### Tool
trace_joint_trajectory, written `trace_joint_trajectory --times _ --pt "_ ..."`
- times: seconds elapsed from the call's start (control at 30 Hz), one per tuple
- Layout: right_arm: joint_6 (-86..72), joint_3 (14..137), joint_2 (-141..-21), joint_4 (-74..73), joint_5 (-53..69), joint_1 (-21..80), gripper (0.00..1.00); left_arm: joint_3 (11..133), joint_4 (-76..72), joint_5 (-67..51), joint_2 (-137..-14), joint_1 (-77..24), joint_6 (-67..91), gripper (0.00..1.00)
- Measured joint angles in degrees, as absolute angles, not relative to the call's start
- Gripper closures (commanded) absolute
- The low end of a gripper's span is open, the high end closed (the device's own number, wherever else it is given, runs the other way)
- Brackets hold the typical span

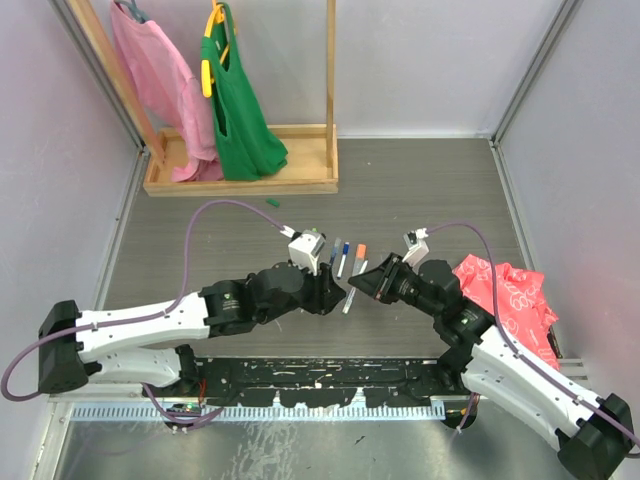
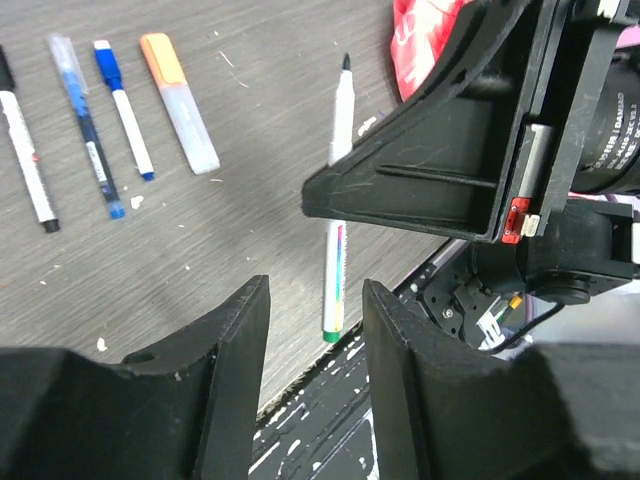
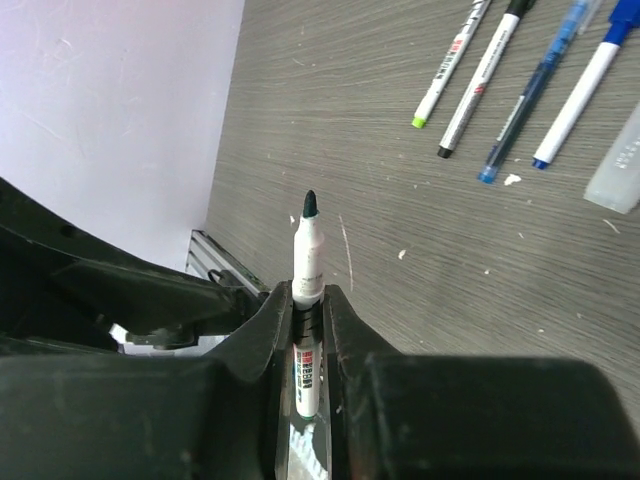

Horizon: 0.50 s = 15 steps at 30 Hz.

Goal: Insert the pens into the pen caps
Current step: Pick up the pen from the center of the board.

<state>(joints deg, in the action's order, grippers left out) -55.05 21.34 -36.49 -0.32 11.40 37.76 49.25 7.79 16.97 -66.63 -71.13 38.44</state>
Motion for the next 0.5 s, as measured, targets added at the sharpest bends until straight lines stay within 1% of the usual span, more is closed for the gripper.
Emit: trace_joint_trajectory --times 0.27,0.5 --pt "-53.28 21.37 -33.61 -6.17 8.58 37.76 1.0 48.93 11.99 21.3 -61.65 -69.69 37.95 0.55" --pt "-52.36 21.37 -33.36 -9.58 7.88 37.76 1.0 48.93 17.34 20.86 -60.77 -60.31 38.3 0.54"
